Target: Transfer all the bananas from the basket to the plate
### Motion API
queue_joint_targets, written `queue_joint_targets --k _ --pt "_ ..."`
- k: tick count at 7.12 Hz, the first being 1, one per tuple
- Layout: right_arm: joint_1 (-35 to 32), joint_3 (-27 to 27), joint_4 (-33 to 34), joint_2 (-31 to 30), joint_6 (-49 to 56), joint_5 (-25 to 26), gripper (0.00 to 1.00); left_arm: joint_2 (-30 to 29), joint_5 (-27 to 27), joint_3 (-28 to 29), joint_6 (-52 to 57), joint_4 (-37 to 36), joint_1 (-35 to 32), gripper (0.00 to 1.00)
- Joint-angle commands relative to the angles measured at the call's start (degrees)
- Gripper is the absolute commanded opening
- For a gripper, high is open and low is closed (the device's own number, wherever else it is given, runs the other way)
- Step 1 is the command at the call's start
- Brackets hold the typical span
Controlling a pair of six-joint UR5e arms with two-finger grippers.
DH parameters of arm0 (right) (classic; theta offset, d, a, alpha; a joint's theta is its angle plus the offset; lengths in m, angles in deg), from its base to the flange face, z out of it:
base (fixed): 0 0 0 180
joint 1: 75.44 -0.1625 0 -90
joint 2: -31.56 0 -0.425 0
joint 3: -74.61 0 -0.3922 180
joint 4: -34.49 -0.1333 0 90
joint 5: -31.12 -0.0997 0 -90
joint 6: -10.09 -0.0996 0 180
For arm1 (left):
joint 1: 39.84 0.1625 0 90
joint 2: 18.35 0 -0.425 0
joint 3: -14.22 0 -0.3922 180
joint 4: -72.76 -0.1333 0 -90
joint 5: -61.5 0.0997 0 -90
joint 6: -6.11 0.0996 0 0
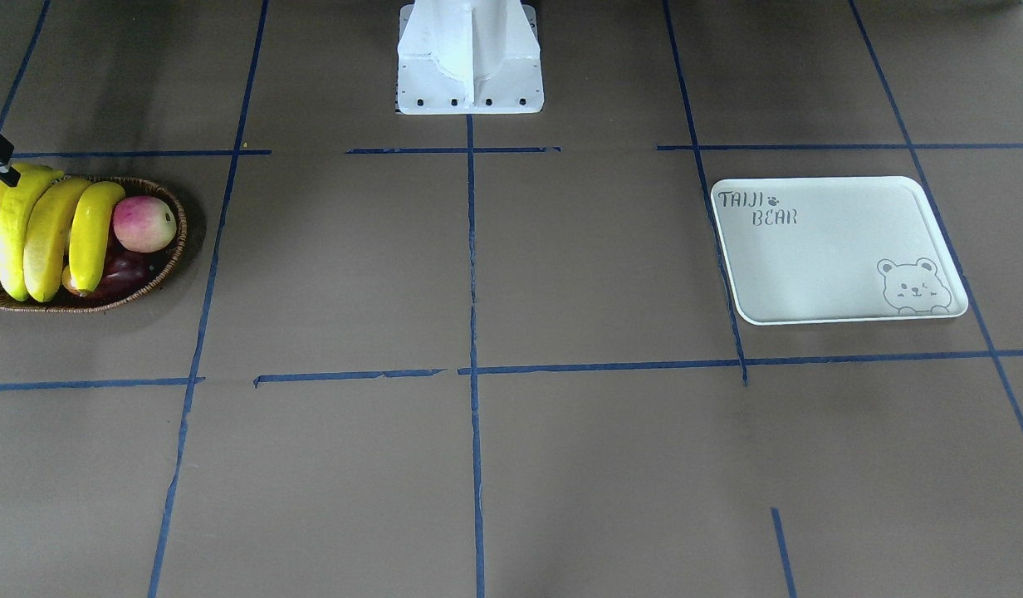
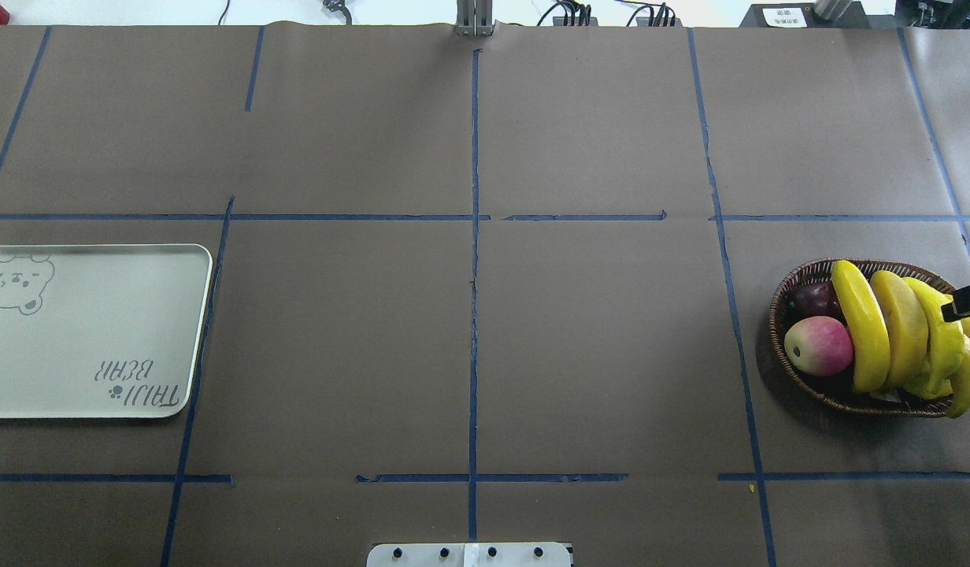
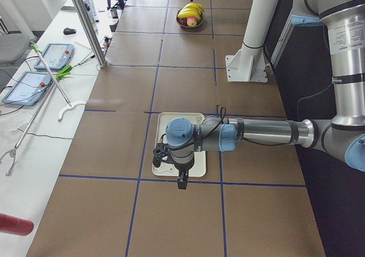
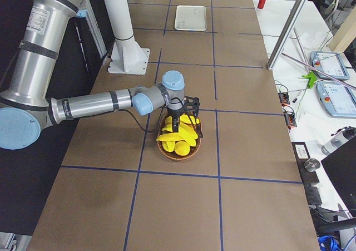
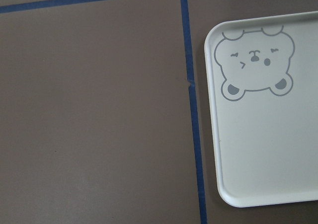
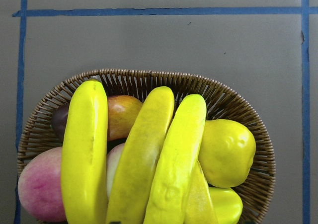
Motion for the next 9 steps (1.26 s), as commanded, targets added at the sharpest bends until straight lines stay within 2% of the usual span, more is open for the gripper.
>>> queue_joint_targets --k 1,6,8,9 --pt "3.5 -1.2 -0.9 0.0 -2.4 4.1 0.82 0.0 0.0 0.1 -0.1 0.0 0.0 1.00" --pt "4.2 -3.1 -1.0 0.4 -2.4 4.2 0.75 0.0 0.0 0.2 0.0 0.0 0.0 1.00" --pt "4.3 -3.6 -0.9 0.4 -2.4 4.2 0.66 0.0 0.0 0.2 -0.1 -0.1 0.0 1.00" --pt "4.2 -3.6 -0.9 0.3 -2.3 4.2 0.58 0.0 0.0 0.2 0.0 0.0 0.0 1.00"
